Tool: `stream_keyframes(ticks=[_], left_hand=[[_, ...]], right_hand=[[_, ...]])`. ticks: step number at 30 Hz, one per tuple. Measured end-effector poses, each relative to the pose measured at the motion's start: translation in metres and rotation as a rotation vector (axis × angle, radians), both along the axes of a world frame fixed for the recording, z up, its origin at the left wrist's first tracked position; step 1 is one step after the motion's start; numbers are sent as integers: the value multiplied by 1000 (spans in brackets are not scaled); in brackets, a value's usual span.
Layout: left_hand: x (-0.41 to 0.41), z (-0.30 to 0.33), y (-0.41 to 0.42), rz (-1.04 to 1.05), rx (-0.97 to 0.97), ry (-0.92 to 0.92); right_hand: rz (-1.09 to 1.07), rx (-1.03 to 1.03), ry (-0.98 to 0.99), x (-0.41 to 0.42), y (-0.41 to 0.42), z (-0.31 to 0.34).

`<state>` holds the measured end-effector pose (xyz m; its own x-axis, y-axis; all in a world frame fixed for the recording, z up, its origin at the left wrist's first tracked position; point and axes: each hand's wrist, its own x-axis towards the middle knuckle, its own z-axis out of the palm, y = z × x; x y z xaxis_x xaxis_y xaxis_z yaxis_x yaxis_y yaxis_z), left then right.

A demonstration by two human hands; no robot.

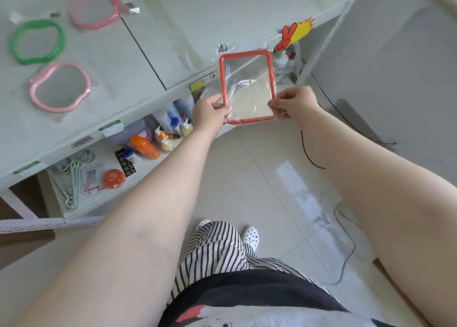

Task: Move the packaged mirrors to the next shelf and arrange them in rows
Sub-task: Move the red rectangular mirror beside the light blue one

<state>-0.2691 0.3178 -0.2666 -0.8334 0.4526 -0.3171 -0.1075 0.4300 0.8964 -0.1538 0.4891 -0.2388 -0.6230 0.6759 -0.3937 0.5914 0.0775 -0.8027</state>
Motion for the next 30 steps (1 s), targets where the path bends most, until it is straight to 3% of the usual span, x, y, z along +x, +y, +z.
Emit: stream_keyframes(ticks=[17,30], left_hand=[[-90,16,204,-54,66,72],[-124,12,317,145,43,96]], right_hand=[[-124,-36,59,-73,187,24],[54,-51,66,-140,315,25]])
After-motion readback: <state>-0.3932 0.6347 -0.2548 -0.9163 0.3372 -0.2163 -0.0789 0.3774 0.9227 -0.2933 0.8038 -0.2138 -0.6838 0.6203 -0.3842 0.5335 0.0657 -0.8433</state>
